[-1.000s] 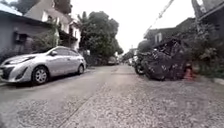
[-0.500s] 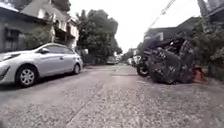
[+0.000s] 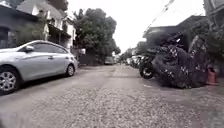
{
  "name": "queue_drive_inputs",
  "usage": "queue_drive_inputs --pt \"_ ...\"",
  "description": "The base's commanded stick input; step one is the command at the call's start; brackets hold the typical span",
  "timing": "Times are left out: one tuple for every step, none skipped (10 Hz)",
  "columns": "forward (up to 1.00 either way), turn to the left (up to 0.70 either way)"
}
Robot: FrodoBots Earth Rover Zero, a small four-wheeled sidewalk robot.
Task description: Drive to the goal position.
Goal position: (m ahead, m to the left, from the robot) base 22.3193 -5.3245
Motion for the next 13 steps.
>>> queue_drive_inputs --pt "1.00 0.00" --pt "1.00 0.00" --pt "1.00 0.00" --pt "1.00 0.00" --pt "1.00 0.00" --pt "1.00 0.00" --pt "1.00 0.00" --pt "1.00 0.00" --pt "1.00 0.00" --pt "0.93 0.00" --pt "0.85 0.00" --pt "0.85 0.00" --pt "0.85 0.00"
